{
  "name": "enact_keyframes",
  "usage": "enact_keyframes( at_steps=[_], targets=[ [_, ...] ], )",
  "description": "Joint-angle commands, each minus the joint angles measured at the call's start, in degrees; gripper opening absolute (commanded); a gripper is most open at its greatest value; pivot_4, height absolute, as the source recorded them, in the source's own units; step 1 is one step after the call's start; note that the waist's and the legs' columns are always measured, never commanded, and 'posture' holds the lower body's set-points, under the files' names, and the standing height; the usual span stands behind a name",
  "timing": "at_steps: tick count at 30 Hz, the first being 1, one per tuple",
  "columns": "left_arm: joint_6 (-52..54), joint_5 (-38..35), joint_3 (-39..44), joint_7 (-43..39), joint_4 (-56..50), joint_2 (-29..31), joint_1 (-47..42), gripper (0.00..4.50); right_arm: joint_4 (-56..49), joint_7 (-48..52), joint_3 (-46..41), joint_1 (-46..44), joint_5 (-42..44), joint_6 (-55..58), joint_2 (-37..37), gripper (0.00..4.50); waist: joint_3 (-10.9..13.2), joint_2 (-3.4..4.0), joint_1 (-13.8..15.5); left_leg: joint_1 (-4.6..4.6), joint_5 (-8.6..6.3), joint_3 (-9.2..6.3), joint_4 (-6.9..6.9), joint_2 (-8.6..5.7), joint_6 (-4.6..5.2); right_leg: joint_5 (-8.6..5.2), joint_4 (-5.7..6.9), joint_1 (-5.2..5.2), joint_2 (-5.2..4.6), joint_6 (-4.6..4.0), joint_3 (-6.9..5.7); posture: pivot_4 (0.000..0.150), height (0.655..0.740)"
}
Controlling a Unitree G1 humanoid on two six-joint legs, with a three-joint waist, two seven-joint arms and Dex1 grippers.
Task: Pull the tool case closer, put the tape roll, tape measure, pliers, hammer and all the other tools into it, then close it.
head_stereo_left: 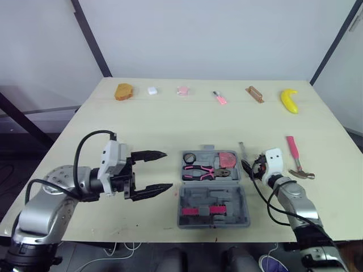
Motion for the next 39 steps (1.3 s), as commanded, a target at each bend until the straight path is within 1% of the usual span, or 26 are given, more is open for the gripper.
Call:
enact_keyframes(
  at_steps=[1, 7, 10, 11, 12, 13, 14, 15, 16, 17, 18, 27, 33, 37, 39],
  targets=[
    [0.3, -1.0, 1.2, 0.2, -1.7, 0.7, -0.6, 4.50, 3.0, -0.3, -0.1, -1.8, -0.8, -3.0, 0.7, 4.46, 0.0, 0.00, 0.0, 0.00, 0.00, 0.01, 0.00, -0.01, 0.00, 0.00, 0.00, 0.00, 0.00, 0.00, 0.00, 0.150, 0.7400],
    [1.0, -1.1, 1.1, 1.0, -2.5, 0.6, -1.2, 4.50, 9.3, -1.4, -1.5, -5.8, -0.8, -5.1, 2.1, 4.46, 0.0, 0.00, -0.8, 0.01, 0.01, 0.02, 0.01, -0.01, -0.01, 0.01, 0.03, 0.00, 0.00, 0.00, 0.02, 0.150, 0.7400],
    [1.0, -1.1, 1.0, 1.3, -2.6, 0.5, -1.5, 4.50, 11.9, -1.3, -1.5, -7.4, -1.0, -6.4, 2.1, 3.74, 0.0, 0.00, -1.0, 0.01, 0.01, 0.00, 0.01, -0.01, -0.01, 0.01, 0.04, 0.00, -0.01, 0.00, 0.02, 0.150, 0.7400],
    [0.9, -1.0, 1.0, 1.4, -2.5, 0.4, -1.6, 4.50, 12.6, -1.2, -1.6, -7.8, -1.0, -6.7, 2.1, 3.24, 0.0, 0.00, -1.1, 0.01, 0.01, 0.01, 0.01, -0.01, -0.01, 0.01, 0.03, 0.00, -0.01, 0.00, 0.02, 0.150, 0.7400],
    [0.8, -0.9, 1.0, 1.4, -2.4, 0.5, -1.6, 4.50, 13.4, -1.1, -1.7, -8.2, -1.0, -6.9, 2.1, 2.95, 0.0, 0.00, -1.2, 0.01, 0.01, 0.01, 0.01, -0.01, -0.02, 0.01, 0.03, 0.00, -0.01, 0.00, 0.02, 0.150, 0.7400],
    [0.7, -0.8, 1.1, 1.4, -2.3, 0.5, -1.7, 4.50, 14.0, -1.0, -1.7, -8.5, -1.1, -7.2, 2.2, 2.34, 0.0, 0.00, -1.2, 0.01, 0.01, 0.01, 0.01, 0.00, -0.02, 0.01, 0.03, 0.00, -0.01, 0.00, 0.02, 0.150, 0.7400],
    [0.6, -0.7, 1.1, 1.4, -2.2, 0.6, -1.7, 4.50, 14.6, -1.0, -1.8, -8.7, -1.1, -7.5, 2.2, 1.95, 0.0, 0.00, -1.3, 0.01, 0.01, 0.01, 0.01, 0.00, -0.02, 0.01, 0.03, 0.00, 0.00, 0.00, 0.02, 0.150, 0.7400],
    [0.5, -0.5, 1.1, 1.4, -2.1, 0.6, -1.8, 4.50, 15.0, -0.9, -1.9, -8.9, -1.1, -7.7, 2.2, 1.34, 0.0, 0.00, -1.3, 0.02, 0.01, 0.01, 0.00, 0.00, -0.02, 0.01, 0.03, 0.00, 0.00, 0.00, 0.03, 0.150, 0.7400],
    [0.6, -0.8, 1.3, 1.8, -2.1, 0.4, -2.0, 4.50, 15.2, -0.8, -1.8, -9.0, -1.2, -8.0, 2.1, 0.97, 0.0, 0.00, -1.3, 0.02, 0.01, 0.01, 0.00, 0.01, -0.02, 0.01, 0.04, 0.00, 0.01, 0.00, 0.02, 0.150, 0.7400],
    [0.7, -1.0, 1.4, 2.0, -2.1, 0.2, -2.2, 4.50, 15.4, -0.7, -1.8, -9.0, -1.2, -8.2, 2.1, 0.44, 0.0, 0.00, -1.3, 0.03, 0.01, 0.01, -0.01, 0.01, -0.02, 0.01, 0.04, 0.00, 0.01, 0.00, 0.02, 0.150, 0.7400],
    [0.8, -1.2, 1.5, 2.3, -2.2, 0.0, -2.5, 4.50, 15.5, -0.6, -1.7, -9.0, -1.3, -8.4, 2.1, 0.03, 0.0, 0.00, -1.3, 0.03, 0.01, 0.00, -0.01, 0.01, -0.02, 0.01, 0.04, 0.00, 0.01, 0.00, 0.02, 0.150, 0.7400],
    [0.2, -0.7, 1.3, 2.4, -1.3, -0.1, -2.7, 4.50, 14.7, -0.5, -1.1, -7.9, -2.2, -9.8, 1.8, 0.03, 0.0, 0.00, -1.3, 0.03, 0.01, 0.01, -0.01, 0.01, -0.02, 0.01, 0.05, 0.00, -0.01, 0.00, 0.03, 0.150, 0.7400],
    [-0.3, -0.4, 1.3, 2.0, -0.5, -0.1, -2.7, 4.50, 10.8, 0.7, -1.1, -6.3, -2.5, -8.9, 0.1, 0.03, 0.0, 0.01, -1.2, 0.02, 0.01, 0.01, -0.01, 0.01, -0.02, 0.01, 0.05, 0.00, -0.03, 0.00, 0.02, 0.150, 0.7400],
    [-0.3, -0.4, 1.2, 1.9, -0.6, 0.0, -2.6, 4.50, 5.0, 3.0, -0.6, -3.4, -1.9, -5.6, -1.5, 0.03, 0.0, 0.01, -1.2, 0.02, 0.01, 0.01, 0.00, 0.01, -0.02, 0.01, 0.05, 0.00, -0.04, 0.00, 0.03, 0.150, 0.7400],
    [-0.4, -0.4, 1.0, 1.8, -0.8, -0.1, -2.5, 4.50, -1.0, 4.4, -0.2, 0.7, -1.2, -2.5, -2.6, 0.03, 0.0, 0.01, -1.1, 0.01, 0.01, 0.00, -0.01, 0.01, -0.01, 0.01, 0.05, 0.00, -0.04, 0.00, 0.02, 0.150, 0.7400]
  ],
)
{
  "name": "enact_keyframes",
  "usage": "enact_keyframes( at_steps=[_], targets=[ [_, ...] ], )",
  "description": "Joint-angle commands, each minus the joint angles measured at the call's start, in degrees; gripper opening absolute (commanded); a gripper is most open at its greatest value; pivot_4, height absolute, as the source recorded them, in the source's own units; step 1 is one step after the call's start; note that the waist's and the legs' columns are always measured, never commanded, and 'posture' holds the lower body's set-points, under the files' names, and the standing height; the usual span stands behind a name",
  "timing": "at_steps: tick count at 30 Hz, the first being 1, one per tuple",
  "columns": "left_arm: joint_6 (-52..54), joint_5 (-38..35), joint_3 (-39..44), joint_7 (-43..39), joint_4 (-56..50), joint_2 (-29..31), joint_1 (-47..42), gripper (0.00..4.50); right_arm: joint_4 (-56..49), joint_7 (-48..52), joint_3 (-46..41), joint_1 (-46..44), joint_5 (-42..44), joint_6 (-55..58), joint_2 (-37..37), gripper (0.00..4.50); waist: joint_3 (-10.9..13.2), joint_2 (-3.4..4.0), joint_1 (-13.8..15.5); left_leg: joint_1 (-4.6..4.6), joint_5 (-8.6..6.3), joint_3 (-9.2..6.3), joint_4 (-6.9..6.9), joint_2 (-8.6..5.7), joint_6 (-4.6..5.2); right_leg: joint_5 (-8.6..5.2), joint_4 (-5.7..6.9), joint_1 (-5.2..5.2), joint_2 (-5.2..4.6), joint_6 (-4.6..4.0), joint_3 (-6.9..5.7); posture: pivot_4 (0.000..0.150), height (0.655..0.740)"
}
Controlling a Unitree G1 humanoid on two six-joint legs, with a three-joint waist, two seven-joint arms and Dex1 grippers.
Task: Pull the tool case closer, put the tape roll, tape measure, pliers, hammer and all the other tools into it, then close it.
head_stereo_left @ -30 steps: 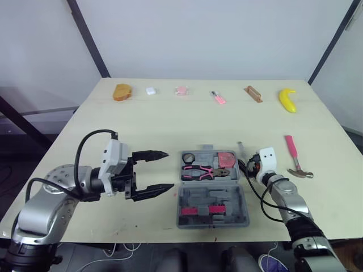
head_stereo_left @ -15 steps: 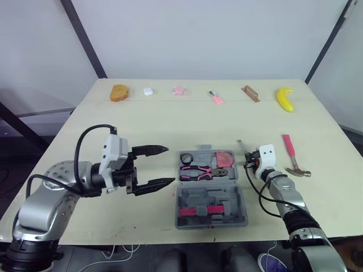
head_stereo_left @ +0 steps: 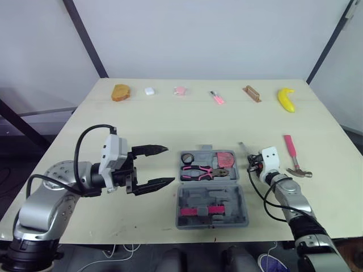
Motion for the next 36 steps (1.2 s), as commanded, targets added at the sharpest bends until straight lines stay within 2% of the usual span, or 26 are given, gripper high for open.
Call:
enact_keyframes(
  at_steps=[1, 5, 9, 13, 20, 23, 29, 36],
  targets=[
    [-1.1, -0.4, 0.7, -0.4, -1.0, -0.1, -0.4, 4.50, -10.9, 2.0, 0.1, 5.8, 1.5, 4.5, -1.6, 0.03, 0.0, 0.00, 0.2, 0.00, 0.00, -0.01, 0.00, 0.01, 0.00, 0.00, 0.00, 0.00, 0.00, 0.00, 0.00, 0.150, 0.7400],
    [-1.2, -0.3, 0.3, -0.7, -0.9, -0.3, -0.5, 4.50, -16.6, 1.3, 0.1, 9.9, 2.5, 9.0, -1.0, 0.03, 0.0, 0.01, 0.1, -0.01, 0.00, -0.02, -0.01, 0.02, 0.00, 0.00, 0.00, 0.00, -0.01, 0.00, -0.01, 0.150, 0.7400],
    [-1.4, 0.0, -0.2, -0.8, -0.8, -0.4, -0.5, 4.50, -17.2, 0.5, 0.4, 10.7, 2.1, 9.7, -0.2, 1.82, 0.0, 0.02, 0.0, 0.03, 0.00, -0.01, 0.00, -0.01, 0.00, 0.00, 0.04, 0.00, 0.03, 0.00, 0.01, 0.150, 0.7400],
    [-1.5, 0.2, -0.3, -1.1, -0.5, -0.3, -0.7, 4.50, -15.8, 0.1, 0.5, 10.0, 1.7, 8.9, 0.4, 3.87, 0.0, 0.01, 0.1, 0.03, 0.00, -0.01, 0.00, -0.02, 0.00, 0.00, 0.04, 0.01, 0.03, 0.00, 0.01, 0.150, 0.7400],
    [-1.8, 0.7, -0.1, -1.5, -0.1, -0.2, -1.1, 4.50, -13.0, 0.4, 0.3, 8.6, 1.8, 7.0, 0.4, 3.87, 0.0, 0.01, 0.0, 0.03, 0.00, 0.00, 0.01, -0.04, 0.00, 0.00, 0.04, 0.01, 0.03, 0.00, 0.02, 0.150, 0.7400],
    [-1.9, 0.9, -0.1, -1.4, 0.0, -0.2, -1.2, 4.50, -12.4, 0.3, 0.1, 8.6, 1.8, 6.4, 0.4, 3.14, 0.0, 0.01, 0.1, 0.03, 0.00, 0.00, 0.01, -0.03, 0.00, 0.00, 0.04, 0.01, 0.03, 0.00, 0.02, 0.150, 0.7400],
    [-2.0, 0.8, 0.0, -1.5, 0.0, -0.3, -1.0, 4.50, -12.4, 0.2, -0.2, 9.2, 1.4, 5.8, 0.0, 0.06, 0.0, 0.01, 0.0, 0.03, 0.00, -0.01, 0.00, -0.02, 0.00, 0.00, 0.04, 0.01, 0.05, 0.00, 0.01, 0.150, 0.7400],
    [-2.0, 0.8, -0.2, -1.5, 0.1, -0.3, -1.0, 4.50, -13.1, 0.2, -0.4, 9.9, 1.1, 5.1, -1.0, 0.02, 0.0, 0.01, 0.2, 0.03, 0.00, 0.00, 0.01, -0.03, 0.00, 0.00, 0.04, 0.01, 0.03, 0.00, 0.02, 0.150, 0.7400]
  ],
)
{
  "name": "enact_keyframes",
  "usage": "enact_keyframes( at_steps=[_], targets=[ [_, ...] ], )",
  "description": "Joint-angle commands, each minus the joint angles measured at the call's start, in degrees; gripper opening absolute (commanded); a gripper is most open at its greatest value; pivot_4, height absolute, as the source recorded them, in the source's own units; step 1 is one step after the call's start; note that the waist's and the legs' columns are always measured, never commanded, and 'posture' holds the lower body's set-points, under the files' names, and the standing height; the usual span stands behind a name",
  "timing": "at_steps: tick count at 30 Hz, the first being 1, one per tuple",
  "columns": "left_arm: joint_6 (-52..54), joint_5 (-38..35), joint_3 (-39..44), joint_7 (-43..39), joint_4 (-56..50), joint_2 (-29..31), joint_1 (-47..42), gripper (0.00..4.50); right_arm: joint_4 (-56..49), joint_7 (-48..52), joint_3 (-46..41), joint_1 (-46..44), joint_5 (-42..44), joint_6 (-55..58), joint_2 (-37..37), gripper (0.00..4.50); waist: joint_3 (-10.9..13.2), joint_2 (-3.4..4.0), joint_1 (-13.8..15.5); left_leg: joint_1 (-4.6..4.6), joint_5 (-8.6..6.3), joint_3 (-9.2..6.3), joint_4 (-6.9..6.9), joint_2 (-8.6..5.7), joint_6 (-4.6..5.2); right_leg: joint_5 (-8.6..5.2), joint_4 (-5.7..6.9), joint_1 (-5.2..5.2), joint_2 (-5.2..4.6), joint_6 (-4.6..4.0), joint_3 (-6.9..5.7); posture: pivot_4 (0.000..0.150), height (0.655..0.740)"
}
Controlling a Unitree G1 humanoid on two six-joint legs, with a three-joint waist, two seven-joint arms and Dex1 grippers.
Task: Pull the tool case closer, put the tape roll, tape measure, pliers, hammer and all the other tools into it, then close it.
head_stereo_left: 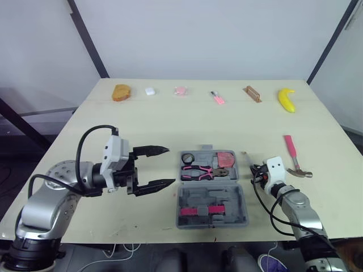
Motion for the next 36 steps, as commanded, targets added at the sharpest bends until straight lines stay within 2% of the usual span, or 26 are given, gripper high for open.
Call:
enact_keyframes(
  at_steps=[1, 8, 14, 20, 26, 30, 36],
  targets=[
    [-0.9, -0.4, 0.7, -0.4, -0.6, 0.1, -0.4, 4.50, -1.9, 0.7, -0.5, 0.9, 0.0, -0.4, -1.3, 0.02, 0.0, 0.00, 0.1, 0.00, 0.00, 0.00, 0.00, 0.00, 0.00, 0.00, 0.00, 0.00, 0.00, 0.00, 0.00, 0.150, 0.7400],
    [-1.4, -0.7, 2.1, -2.0, 0.1, 0.8, 0.4, 4.50, -16.1, 11.1, 0.1, 3.2, 4.3, 4.9, -9.6, 0.02, 0.1, 0.06, 0.1, -0.04, 0.00, -0.01, 0.00, 0.00, 0.00, 0.00, -0.03, -0.01, -0.02, 0.01, -0.01, 0.150, 0.7400],
    [-3.3, -0.2, 2.6, -6.2, 1.6, 2.4, 2.6, 4.50, -25.5, 16.6, 3.5, 2.5, 3.6, 10.4, -16.6, 0.02, 0.1, 0.06, 0.0, -0.03, 0.00, -0.04, -0.01, 0.02, 0.01, -0.01, -0.03, -0.01, 0.09, -0.01, -0.03, 0.150, 0.7400],
    [-6.8, 0.6, 3.8, -11.6, 6.4, 3.7, 4.3, 4.50, -35.1, 24.3, 14.9, -5.2, 0.0, 20.4, -23.7, 0.02, 0.1, 0.06, -0.2, -0.03, -0.01, -0.02, 0.02, 0.03, 0.01, -0.01, -0.04, -0.02, 0.08, -0.01, -0.02, 0.150, 0.7400],
    [-11.3, 2.1, 4.6, -16.1, 11.4, 4.7, 5.5, 4.50, -40.9, 29.2, 25.1, -14.1, 0.1, 31.3, -24.8, 0.02, 0.1, 0.03, 0.3, -0.09, -0.01, -0.14, 0.01, 0.03, 0.01, -0.02, -0.10, -0.02, 0.08, -0.03, -0.14, 0.150, 0.7400],
    [-13.7, 2.6, 4.9, -18.8, 13.1, 5.2, 6.6, 4.50, -39.6, 29.5, 32.2, -20.8, -2.0, 38.2, -22.6, 0.02, 0.2, -0.03, 0.5, -0.13, -0.01, -0.08, 0.03, 0.03, 0.01, -0.01, -0.14, -0.02, -0.07, -0.01, -0.15, 0.150, 0.7400],
    [-16.0, 2.8, 5.2, -20.8, 14.9, 5.7, 6.8, 4.50, -38.3, 29.8, 38.1, -24.7, -3.0, 42.6, -20.4, 0.02, 0.2, -0.04, 0.7, -0.14, -0.01, -0.14, 0.03, 0.02, 0.01, -0.02, -0.14, -0.03, -0.06, -0.02, -0.23, 0.150, 0.7400]
  ],
)
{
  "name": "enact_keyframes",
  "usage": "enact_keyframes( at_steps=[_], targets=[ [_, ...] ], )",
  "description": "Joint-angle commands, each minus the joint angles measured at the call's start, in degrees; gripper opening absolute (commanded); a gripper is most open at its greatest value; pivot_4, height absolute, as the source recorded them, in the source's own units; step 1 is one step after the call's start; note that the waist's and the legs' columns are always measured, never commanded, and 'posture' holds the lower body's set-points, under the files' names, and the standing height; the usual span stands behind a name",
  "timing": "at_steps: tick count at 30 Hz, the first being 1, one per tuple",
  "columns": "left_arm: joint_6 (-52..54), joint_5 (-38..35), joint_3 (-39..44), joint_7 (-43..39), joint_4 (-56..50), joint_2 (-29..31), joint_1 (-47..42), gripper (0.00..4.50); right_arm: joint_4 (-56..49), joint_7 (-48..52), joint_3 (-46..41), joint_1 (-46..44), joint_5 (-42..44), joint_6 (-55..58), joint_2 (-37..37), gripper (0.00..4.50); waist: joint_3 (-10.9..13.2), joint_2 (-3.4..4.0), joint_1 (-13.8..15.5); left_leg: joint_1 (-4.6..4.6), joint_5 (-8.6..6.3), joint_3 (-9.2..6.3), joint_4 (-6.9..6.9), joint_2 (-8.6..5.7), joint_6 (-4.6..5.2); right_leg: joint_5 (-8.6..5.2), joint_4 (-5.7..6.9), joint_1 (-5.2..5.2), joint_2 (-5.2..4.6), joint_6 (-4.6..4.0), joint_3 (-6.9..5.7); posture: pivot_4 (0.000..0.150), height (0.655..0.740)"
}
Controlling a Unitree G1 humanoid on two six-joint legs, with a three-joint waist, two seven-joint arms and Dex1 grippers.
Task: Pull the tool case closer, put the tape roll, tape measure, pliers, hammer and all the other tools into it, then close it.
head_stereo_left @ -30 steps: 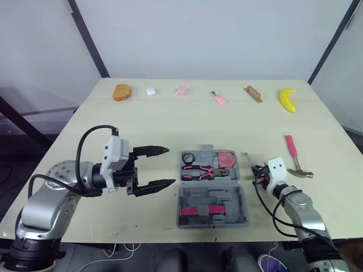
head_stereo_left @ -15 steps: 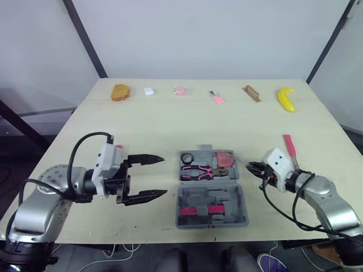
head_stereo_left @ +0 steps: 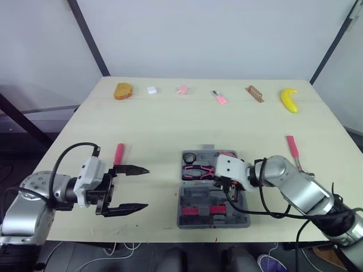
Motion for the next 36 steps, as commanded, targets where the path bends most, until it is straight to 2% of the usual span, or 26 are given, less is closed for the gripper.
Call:
enact_keyframes(
  at_steps=[1, 9, 18, 28, 29, 31, 33, 34, 35, 36],
  targets=[
    [-1.7, -0.2, 1.7, -1.6, 0.3, 0.9, -0.2, 4.50, -0.1, -0.4, 2.7, -2.3, -1.0, 2.5, 1.7, 0.02, 0.0, -0.01, 0.0, 0.00, 0.00, 0.01, 0.00, 0.00, 0.00, 0.00, 0.00, 0.00, 0.01, 0.00, 0.00, 0.150, 0.7400],
    [-1.9, 0.2, 1.7, -1.3, 1.1, 0.9, -0.4, 4.50, 4.5, -2.2, 7.2, -3.9, -3.7, 3.6, 4.9, 0.02, 0.0, -0.01, -0.2, 0.00, 0.00, 0.01, 0.01, 0.00, 0.00, 0.00, 0.03, -0.01, 0.02, 0.00, 0.00, 0.150, 0.7400],
    [-2.0, 0.3, 1.3, -1.2, 1.5, 0.6, -1.1, 4.50, 10.4, -3.5, 8.3, -5.4, -5.2, 0.5, 10.8, 0.02, 0.0, -0.01, -0.7, 0.00, 0.00, 0.00, 0.00, 0.00, 0.00, 0.01, 0.05, -0.03, 0.03, 0.00, 0.00, 0.150, 0.7400],
    [-3.4, 0.4, 1.8, -0.6, 1.4, 0.1, 0.3, 4.50, 14.2, -2.0, 7.9, -4.6, -6.1, -4.3, 11.6, 0.02, 0.0, -0.02, -0.8, 0.00, 0.00, 0.03, 0.00, 0.01, 0.00, 0.01, 0.11, -0.09, 0.03, 0.00, 0.01, 0.150, 0.7400],
    [-3.6, 0.5, 1.8, -0.6, 1.5, 0.0, 0.5, 4.50, 14.3, -1.7, 7.7, -4.6, -6.2, -4.6, 11.4, 1.14, 0.0, -0.02, -0.8, -0.01, 0.00, 0.03, 0.00, 0.01, 0.00, 0.01, 0.12, -0.12, 0.03, 0.00, 0.02, 0.150, 0.7400],
    [-3.8, 0.5, 1.7, -0.5, 1.7, 0.0, 0.5, 4.50, 14.4, -1.4, 7.6, -4.7, -6.5, -5.2, 11.0, 1.68, 0.0, -0.02, -0.8, -0.02, 0.00, 0.03, 0.00, 0.01, 0.00, 0.01, 0.12, -0.13, 0.03, 0.00, 0.02, 0.150, 0.7400],
    [-4.0, 0.5, 1.6, -0.4, 1.8, -0.1, 0.6, 4.50, 14.5, -1.8, 6.9, -4.8, -7.0, -5.8, 11.1, 2.80, 0.0, -0.03, -0.8, -0.02, 0.00, 0.04, 0.00, 0.01, 0.00, 0.01, 0.14, -0.13, 0.03, 0.00, 0.02, 0.150, 0.7400],
    [-4.1, 0.6, 1.6, -0.4, 1.9, -0.2, 0.7, 4.50, 14.2, -1.6, 6.5, -4.9, -7.0, -6.0, 11.0, 3.17, 0.0, -0.03, -0.8, -0.02, 0.00, 0.04, 0.00, 0.01, 0.00, 0.01, 0.16, -0.14, 0.02, 0.00, 0.03, 0.150, 0.7400],
    [-4.1, 0.6, 1.5, -0.3, 1.9, -0.3, 0.7, 4.50, 13.7, -1.3, 6.0, -5.0, -6.8, -6.0, 10.6, 3.38, 0.0, -0.03, -0.8, -0.02, 0.00, 0.04, 0.01, 0.00, 0.00, 0.01, 0.20, -0.15, 0.02, 0.00, 0.03, 0.150, 0.7400],
    [-4.1, 0.6, 1.5, -0.3, 1.9, -0.4, 0.7, 4.50, 13.3, -1.1, 5.5, -5.0, -6.5, -6.2, 10.4, 3.38, 0.0, -0.02, -0.8, -0.02, 0.00, 0.04, 0.01, 0.00, 0.00, 0.01, 0.21, -0.15, 0.02, 0.00, 0.03, 0.150, 0.7400]
  ],
)
